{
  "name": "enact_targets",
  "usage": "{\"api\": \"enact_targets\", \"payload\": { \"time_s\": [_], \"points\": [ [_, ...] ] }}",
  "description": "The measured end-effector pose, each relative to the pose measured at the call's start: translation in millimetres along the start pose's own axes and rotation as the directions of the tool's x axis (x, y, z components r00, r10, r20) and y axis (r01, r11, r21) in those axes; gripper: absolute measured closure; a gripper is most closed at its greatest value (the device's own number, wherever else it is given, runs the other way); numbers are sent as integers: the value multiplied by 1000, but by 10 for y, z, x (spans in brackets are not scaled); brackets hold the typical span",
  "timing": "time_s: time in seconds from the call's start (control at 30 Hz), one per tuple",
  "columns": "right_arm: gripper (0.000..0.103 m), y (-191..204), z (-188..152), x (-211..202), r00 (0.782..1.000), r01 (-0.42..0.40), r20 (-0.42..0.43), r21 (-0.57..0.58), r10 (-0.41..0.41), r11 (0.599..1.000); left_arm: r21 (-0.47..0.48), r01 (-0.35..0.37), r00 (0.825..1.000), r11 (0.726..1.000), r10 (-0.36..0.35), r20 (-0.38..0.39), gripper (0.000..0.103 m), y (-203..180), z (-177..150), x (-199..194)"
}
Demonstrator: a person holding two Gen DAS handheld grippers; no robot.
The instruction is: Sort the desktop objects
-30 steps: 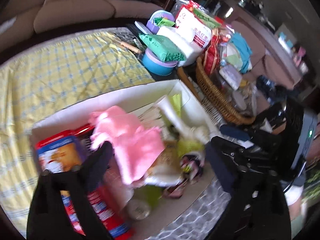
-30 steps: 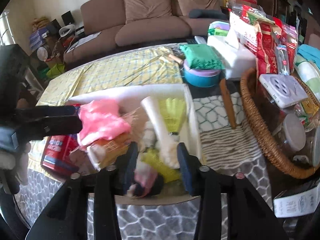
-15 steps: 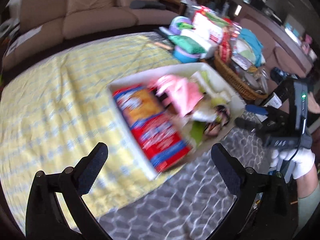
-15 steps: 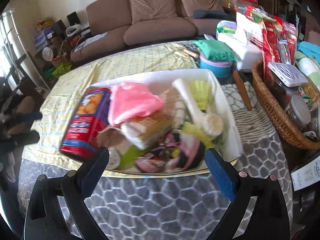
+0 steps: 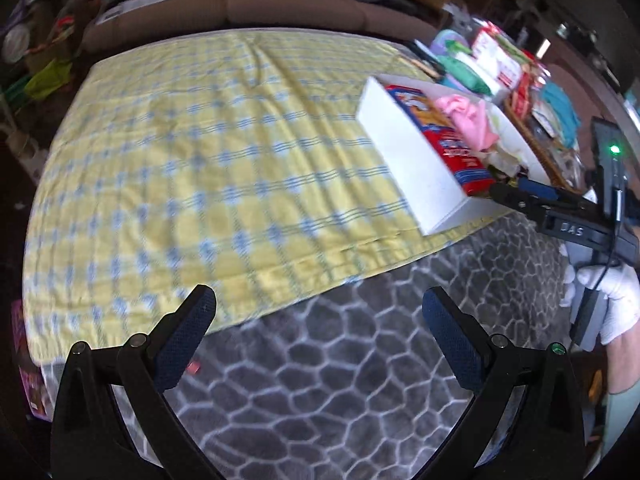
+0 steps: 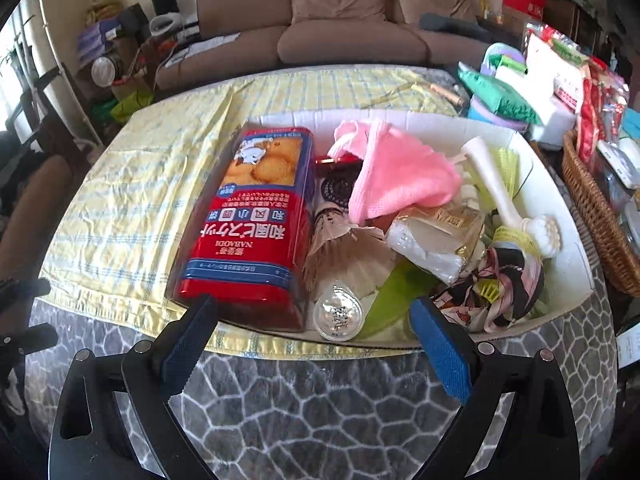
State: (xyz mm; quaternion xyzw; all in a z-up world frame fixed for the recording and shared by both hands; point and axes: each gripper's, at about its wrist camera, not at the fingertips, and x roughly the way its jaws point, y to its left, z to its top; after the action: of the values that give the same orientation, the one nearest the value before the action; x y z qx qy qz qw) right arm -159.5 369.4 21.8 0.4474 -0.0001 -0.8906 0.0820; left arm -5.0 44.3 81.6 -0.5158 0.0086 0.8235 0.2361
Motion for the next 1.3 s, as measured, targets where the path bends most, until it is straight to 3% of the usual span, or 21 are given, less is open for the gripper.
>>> {"api": "enact_targets", "payload": {
  "time_s": [0.3, 0.43, 0.57, 0.8, 0.93, 1.3],
  "points": [
    [5, 104, -391, -173, 997, -36, 69, -17, 37, 999, -137, -107, 990, 985, 118, 75, 0, 15, -425, 111],
    [5, 170, -575, 39, 999, -34, 23, -33, 35, 999, -178, -197, 976, 964, 210, 58, 0, -27, -508, 327],
    [5, 226, -668, 232, 999, -37, -2, -46, 37, 998, -220, -231, 969, 948, 245, 38, 0, -5, -555, 493],
    [5, 51, -673, 350, 1000, -9, 0, 18, 9, 1000, -206, -287, 953, 936, 301, 40, 0, -108, -489, 609],
    [5, -37, -708, 412, 1000, 18, -6, 35, -18, 999, -197, -347, 932, 917, 361, 36, 0, -162, -442, 712],
    [5, -197, -641, 445, 999, 39, 9, 63, -39, 997, -244, -370, 919, 896, 392, 43, 0, -164, -379, 763]
  ]
}}
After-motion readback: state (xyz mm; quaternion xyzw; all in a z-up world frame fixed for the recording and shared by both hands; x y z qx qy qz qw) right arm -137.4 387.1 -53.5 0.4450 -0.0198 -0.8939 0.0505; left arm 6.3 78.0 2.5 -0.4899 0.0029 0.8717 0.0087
